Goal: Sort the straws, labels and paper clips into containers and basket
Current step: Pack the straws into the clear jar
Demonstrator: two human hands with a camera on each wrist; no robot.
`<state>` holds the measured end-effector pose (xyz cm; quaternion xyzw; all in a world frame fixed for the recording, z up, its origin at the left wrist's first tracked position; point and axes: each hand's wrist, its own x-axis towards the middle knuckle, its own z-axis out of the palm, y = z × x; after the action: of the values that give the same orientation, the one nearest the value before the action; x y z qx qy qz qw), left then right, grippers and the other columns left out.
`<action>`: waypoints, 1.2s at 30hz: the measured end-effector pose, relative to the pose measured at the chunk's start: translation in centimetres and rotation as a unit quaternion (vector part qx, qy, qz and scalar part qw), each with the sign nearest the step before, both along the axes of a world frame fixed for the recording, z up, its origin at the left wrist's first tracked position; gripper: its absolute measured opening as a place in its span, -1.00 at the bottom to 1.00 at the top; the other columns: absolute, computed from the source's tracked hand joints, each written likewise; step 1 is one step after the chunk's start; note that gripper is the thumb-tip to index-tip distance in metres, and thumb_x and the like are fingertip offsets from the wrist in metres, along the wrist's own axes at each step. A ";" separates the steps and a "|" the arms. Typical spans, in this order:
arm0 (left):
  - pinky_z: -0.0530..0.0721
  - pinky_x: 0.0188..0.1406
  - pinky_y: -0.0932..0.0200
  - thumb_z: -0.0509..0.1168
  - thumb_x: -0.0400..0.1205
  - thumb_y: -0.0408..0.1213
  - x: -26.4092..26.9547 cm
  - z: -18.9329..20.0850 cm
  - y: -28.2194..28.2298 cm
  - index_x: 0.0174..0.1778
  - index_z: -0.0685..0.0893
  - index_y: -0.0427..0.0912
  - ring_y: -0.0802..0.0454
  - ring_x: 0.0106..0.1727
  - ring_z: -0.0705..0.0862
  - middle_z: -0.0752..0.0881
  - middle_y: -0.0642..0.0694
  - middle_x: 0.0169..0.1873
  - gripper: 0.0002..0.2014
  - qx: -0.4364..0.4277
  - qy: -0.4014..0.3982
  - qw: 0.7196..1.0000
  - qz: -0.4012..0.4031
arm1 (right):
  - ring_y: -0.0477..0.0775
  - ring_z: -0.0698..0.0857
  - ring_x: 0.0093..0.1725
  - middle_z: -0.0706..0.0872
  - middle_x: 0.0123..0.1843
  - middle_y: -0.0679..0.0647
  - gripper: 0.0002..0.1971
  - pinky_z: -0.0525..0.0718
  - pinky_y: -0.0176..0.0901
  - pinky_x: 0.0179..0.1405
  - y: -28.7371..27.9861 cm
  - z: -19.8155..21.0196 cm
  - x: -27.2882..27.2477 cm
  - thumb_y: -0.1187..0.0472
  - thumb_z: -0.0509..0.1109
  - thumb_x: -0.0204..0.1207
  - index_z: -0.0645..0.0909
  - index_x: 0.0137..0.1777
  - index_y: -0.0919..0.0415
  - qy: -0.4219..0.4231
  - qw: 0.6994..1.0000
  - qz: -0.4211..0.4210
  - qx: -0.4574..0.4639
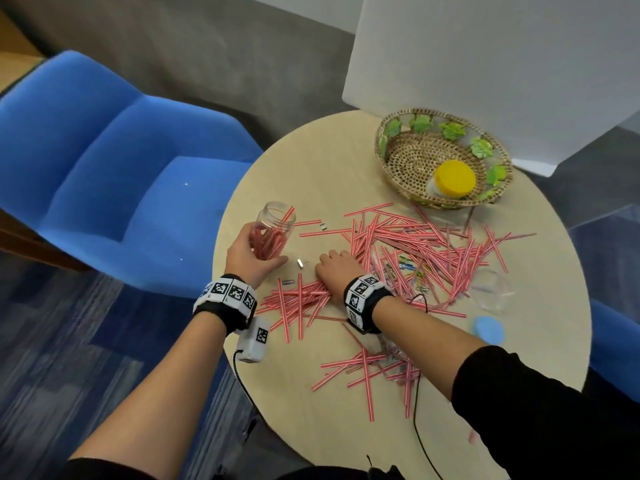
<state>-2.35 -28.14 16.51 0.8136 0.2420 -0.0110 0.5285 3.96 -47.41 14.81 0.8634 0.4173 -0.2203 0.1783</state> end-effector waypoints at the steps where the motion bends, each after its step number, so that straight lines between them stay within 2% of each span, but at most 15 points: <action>1: 0.47 -0.28 0.68 0.68 0.35 -0.37 0.0 -0.1 -0.1 0.30 0.52 -0.10 0.34 -0.10 0.60 0.63 0.06 -0.06 -0.34 -0.003 -0.001 1.000 0.000 | 0.23 0.55 0.27 0.60 0.25 0.17 -0.75 0.51 0.07 0.22 0.2 -0.1 -0.2 0.26 0.31 0.62 0.58 0.28 0.21 -0.001 1.000 0.000 -0.004; 8: 0.48 -0.25 0.70 0.68 0.36 -0.38 0.4 0.3 -0.9 0.36 0.52 -0.17 0.44 -0.07 0.59 0.67 -0.02 0.01 -0.31 -0.006 -0.006 1.000 -0.020 | 0.23 0.64 0.13 0.63 0.14 0.17 -0.78 0.52 0.01 0.08 -0.8 0.6 0.4 0.24 0.17 0.72 0.60 0.24 0.19 0.055 0.997 -0.039 0.030; 12: 0.53 -0.17 0.60 0.68 0.36 -0.35 1.3 1.3 -1.0 0.38 0.52 -0.17 0.21 -0.03 0.67 0.70 -0.07 0.07 -0.30 -0.009 -0.021 1.000 -0.019 | 0.20 0.65 0.01 0.70 -0.09 0.11 -0.84 0.60 0.03 0.10 -3.6 3.3 1.0 0.36 0.26 0.58 0.55 0.09 0.15 0.084 0.981 -0.126 0.117; 14: 0.57 -0.07 0.44 0.69 0.35 -0.32 1.9 1.9 -0.9 0.38 0.52 -0.16 0.06 0.05 0.69 0.70 -0.10 0.11 -0.29 -0.010 -0.035 0.999 -0.010 | 0.20 0.63 0.10 0.70 -0.01 0.14 -0.63 0.66 0.05 0.10 -5.6 4.8 1.2 0.45 0.25 0.49 0.58 0.25 0.14 0.103 0.959 -0.199 0.171; 16: 0.56 -0.02 0.35 0.69 0.36 -0.31 2.5 2.5 -1.0 0.37 0.53 -0.17 -0.01 0.10 0.67 0.69 -0.09 0.12 -0.31 -0.011 -0.042 0.999 0.007 | 0.16 0.65 0.12 0.69 0.11 0.13 -0.42 0.70 0.05 0.11 -7.6 6.1 1.4 0.53 0.23 0.47 0.57 0.42 0.03 0.129 0.919 -0.285 0.239; 17: 0.54 -0.03 0.37 0.68 0.37 -0.31 2.7 2.9 -1.2 0.36 0.53 -0.18 -0.01 0.10 0.66 0.68 -0.07 0.11 -0.32 -0.012 -0.046 0.999 0.013 | 0.11 0.68 0.06 0.69 0.08 0.07 -0.38 0.72 0.02 0.06 -8.4 6.7 1.4 0.56 0.21 0.48 0.57 0.43 -0.01 0.138 0.890 -0.329 0.284; 20: 0.58 0.04 0.26 0.69 0.36 -0.32 3.1 3.5 -2.3 0.36 0.52 -0.18 -0.01 0.10 0.65 0.67 -0.06 0.12 -0.31 -0.017 -0.048 0.999 0.006 | -0.02 0.65 -0.20 0.70 -0.12 -0.01 -0.58 0.65 -0.05 -0.18 -10.6 8.1 1.4 0.53 0.25 0.55 0.66 0.19 0.02 0.136 0.778 -0.432 0.436; 23: 0.67 0.17 0.05 0.70 0.34 -0.31 3.1 3.7 -3.9 0.34 0.52 -0.14 -0.06 0.11 0.69 0.69 -0.09 0.11 -0.30 -0.017 -0.041 0.999 -0.023 | 0.12 0.62 -0.31 0.71 -0.27 0.01 -0.56 0.70 0.12 -0.25 -12.5 9.5 1.6 0.58 0.20 0.48 0.63 -0.13 -0.04 0.159 0.633 -0.505 0.564; 25: 0.70 0.18 0.03 0.70 0.32 -0.32 2.8 3.6 -5.3 0.33 0.52 -0.14 -0.07 0.10 0.71 0.71 -0.11 0.11 -0.30 -0.020 -0.037 0.998 -0.048 | 0.12 0.60 -0.34 0.62 -0.41 -0.06 -0.56 0.66 0.10 -0.26 -13.5 10.4 1.7 0.60 0.13 0.42 0.50 -0.25 -0.04 0.180 0.571 -0.511 0.616; 27: 0.68 0.17 0.08 0.70 0.32 -0.36 2.3 3.7 -7.2 0.33 0.52 -0.16 -0.03 0.05 0.70 0.70 -0.09 0.08 -0.30 -0.019 -0.035 0.996 -0.084 | 0.12 0.56 -0.41 0.56 -0.47 0.01 -0.60 0.63 -0.03 -0.34 -14.1 11.3 1.6 0.65 0.07 0.41 0.42 -0.21 0.07 0.205 0.519 -0.514 0.651; 29: 0.65 0.14 0.15 0.71 0.31 -0.35 1.9 3.7 -9.2 0.32 0.53 -0.15 0.01 0.04 0.69 0.70 -0.05 0.07 -0.30 -0.012 -0.029 0.990 -0.137 | 0.11 0.55 -0.45 0.57 -0.47 0.03 -0.62 0.59 -0.08 -0.39 -14.3 12.1 1.3 0.65 0.07 0.41 0.46 -0.18 0.13 0.209 0.501 -0.514 0.664; 32: 0.66 0.07 0.21 0.73 0.28 -0.28 1.3 3.6 -11.9 0.33 0.54 -0.10 0.06 0.03 0.73 0.73 -0.01 0.10 -0.26 -0.009 -0.016 0.976 -0.219 | 0.06 0.51 -0.47 0.59 -0.50 0.00 -0.74 0.50 -0.11 -0.37 -14.6 13.4 0.7 0.54 0.11 0.39 0.53 -0.31 0.23 0.205 0.528 -0.486 0.666; 33: 0.68 0.07 0.21 0.73 0.27 -0.28 1.1 3.7 -12.7 0.32 0.54 -0.08 0.07 0.01 0.73 0.74 0.01 0.08 -0.27 -0.011 -0.013 0.971 -0.238 | 0.04 0.49 -0.47 0.59 -0.50 0.00 -0.78 0.46 -0.15 -0.40 -14.8 13.8 0.5 0.50 0.12 0.39 0.54 -0.32 0.27 0.212 0.520 -0.483 0.672; 35: 0.70 0.06 0.21 0.72 0.28 -0.30 0.7 3.7 -14.2 0.28 0.54 -0.05 0.11 -0.03 0.73 0.72 0.05 0.05 -0.31 -0.014 -0.010 0.965 -0.263 | 0.00 0.44 -0.46 0.57 -0.48 0.00 -0.77 0.41 -0.17 -0.39 -15.1 14.4 0.2 0.45 0.12 0.46 0.59 -0.29 0.29 0.227 0.477 -0.491 0.693; 36: 0.69 0.07 0.23 0.72 0.29 -0.32 0.4 3.7 -14.9 0.27 0.54 -0.04 0.14 -0.03 0.72 0.72 0.06 0.04 -0.32 -0.016 -0.009 0.962 -0.271 | -0.02 0.41 -0.46 0.54 -0.47 0.01 -0.74 0.39 -0.17 -0.39 -15.2 14.6 0.1 0.41 0.12 0.49 0.63 -0.26 0.27 0.240 0.442 -0.490 0.712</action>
<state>-1.92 -43.03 20.26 0.8402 0.0078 -0.1505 0.5209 4.05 -62.61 29.41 0.6599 -0.0390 -0.0944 -0.7444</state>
